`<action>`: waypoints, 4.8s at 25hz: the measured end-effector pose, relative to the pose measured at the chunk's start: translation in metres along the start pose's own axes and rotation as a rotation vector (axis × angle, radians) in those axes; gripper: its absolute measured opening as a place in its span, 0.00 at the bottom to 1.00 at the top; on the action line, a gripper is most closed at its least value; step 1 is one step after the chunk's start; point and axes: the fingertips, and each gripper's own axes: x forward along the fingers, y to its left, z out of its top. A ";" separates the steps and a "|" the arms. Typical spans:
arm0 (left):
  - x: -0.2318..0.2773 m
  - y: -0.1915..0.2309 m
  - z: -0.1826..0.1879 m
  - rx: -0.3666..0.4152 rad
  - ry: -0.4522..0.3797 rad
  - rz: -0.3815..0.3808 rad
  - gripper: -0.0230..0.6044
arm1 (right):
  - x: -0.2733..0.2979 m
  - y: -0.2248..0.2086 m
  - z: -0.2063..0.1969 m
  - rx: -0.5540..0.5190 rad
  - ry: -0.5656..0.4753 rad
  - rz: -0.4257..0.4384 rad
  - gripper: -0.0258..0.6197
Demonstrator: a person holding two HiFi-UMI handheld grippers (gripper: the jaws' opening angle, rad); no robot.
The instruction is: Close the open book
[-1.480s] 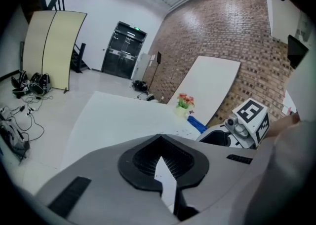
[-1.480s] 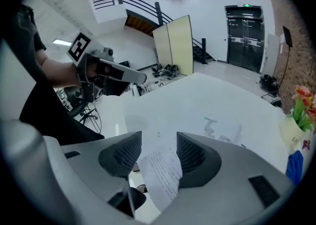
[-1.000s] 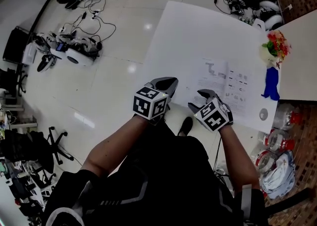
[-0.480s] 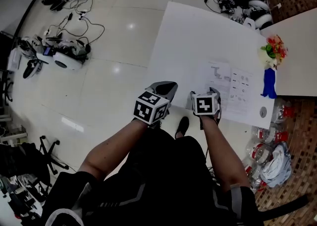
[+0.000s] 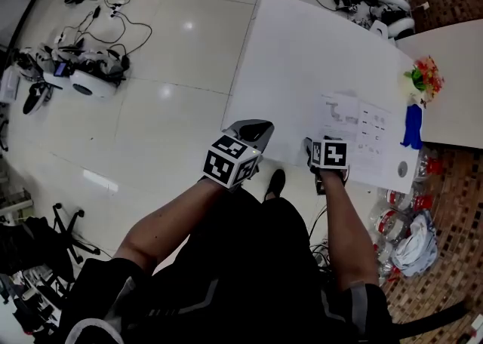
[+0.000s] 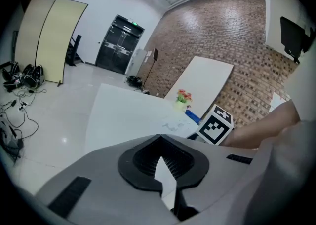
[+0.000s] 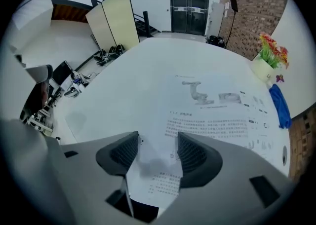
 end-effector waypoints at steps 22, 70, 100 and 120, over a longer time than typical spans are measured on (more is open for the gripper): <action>0.035 -0.026 0.006 0.049 0.046 -0.054 0.03 | -0.055 0.047 -0.060 -0.939 -0.095 0.036 0.36; 0.073 -0.110 0.009 0.110 0.087 -0.139 0.03 | -0.185 -0.088 -0.064 0.018 -0.740 -0.056 0.05; 0.087 -0.117 0.010 0.097 0.112 -0.104 0.03 | -0.122 -0.237 -0.180 0.908 -0.601 -0.057 0.09; 0.046 -0.110 0.087 0.124 -0.129 -0.123 0.03 | -0.282 -0.196 -0.016 0.496 -1.010 0.026 0.09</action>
